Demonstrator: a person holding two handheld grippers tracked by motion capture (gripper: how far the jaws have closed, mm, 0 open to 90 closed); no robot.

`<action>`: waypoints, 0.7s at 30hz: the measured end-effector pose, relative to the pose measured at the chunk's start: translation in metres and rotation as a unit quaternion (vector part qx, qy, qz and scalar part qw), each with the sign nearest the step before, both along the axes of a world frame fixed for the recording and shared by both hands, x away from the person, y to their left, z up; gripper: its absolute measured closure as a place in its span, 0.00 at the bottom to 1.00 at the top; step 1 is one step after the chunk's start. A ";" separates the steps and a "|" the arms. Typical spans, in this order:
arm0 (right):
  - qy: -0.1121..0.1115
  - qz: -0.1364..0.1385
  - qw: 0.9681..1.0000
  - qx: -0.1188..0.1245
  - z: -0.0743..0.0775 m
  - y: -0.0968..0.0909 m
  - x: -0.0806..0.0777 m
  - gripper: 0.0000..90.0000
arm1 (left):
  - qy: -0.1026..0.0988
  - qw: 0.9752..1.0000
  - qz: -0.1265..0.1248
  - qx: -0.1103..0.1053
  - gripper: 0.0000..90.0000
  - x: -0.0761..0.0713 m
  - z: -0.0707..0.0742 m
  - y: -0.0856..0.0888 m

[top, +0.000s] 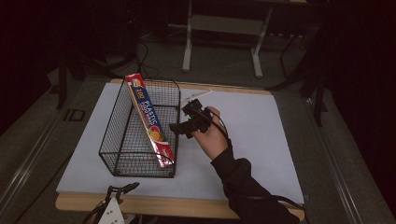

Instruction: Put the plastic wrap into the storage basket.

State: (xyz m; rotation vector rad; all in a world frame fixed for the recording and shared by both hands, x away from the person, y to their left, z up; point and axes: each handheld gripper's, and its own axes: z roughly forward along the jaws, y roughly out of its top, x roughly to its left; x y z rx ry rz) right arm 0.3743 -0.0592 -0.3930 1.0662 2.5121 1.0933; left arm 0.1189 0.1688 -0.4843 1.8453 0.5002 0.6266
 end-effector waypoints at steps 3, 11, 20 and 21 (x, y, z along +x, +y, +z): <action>-0.008 -0.002 1.000 -0.001 0.000 -0.012 -0.004 0.15 | -0.001 1.000 0.000 0.000 0.00 0.000 0.000 0.000; -0.019 -0.001 1.000 -0.001 -0.007 -0.044 -0.015 0.15 | 0.001 1.000 -0.002 0.000 0.00 0.000 0.000 -0.001; -0.016 -0.007 1.000 0.003 -0.020 -0.078 -0.024 0.15 | 0.003 1.000 -0.002 0.000 0.00 0.001 0.000 -0.001; -0.017 -0.007 1.000 0.003 -0.023 -0.081 -0.026 0.15 | 0.004 1.000 -0.002 -0.001 0.00 0.001 0.000 -0.001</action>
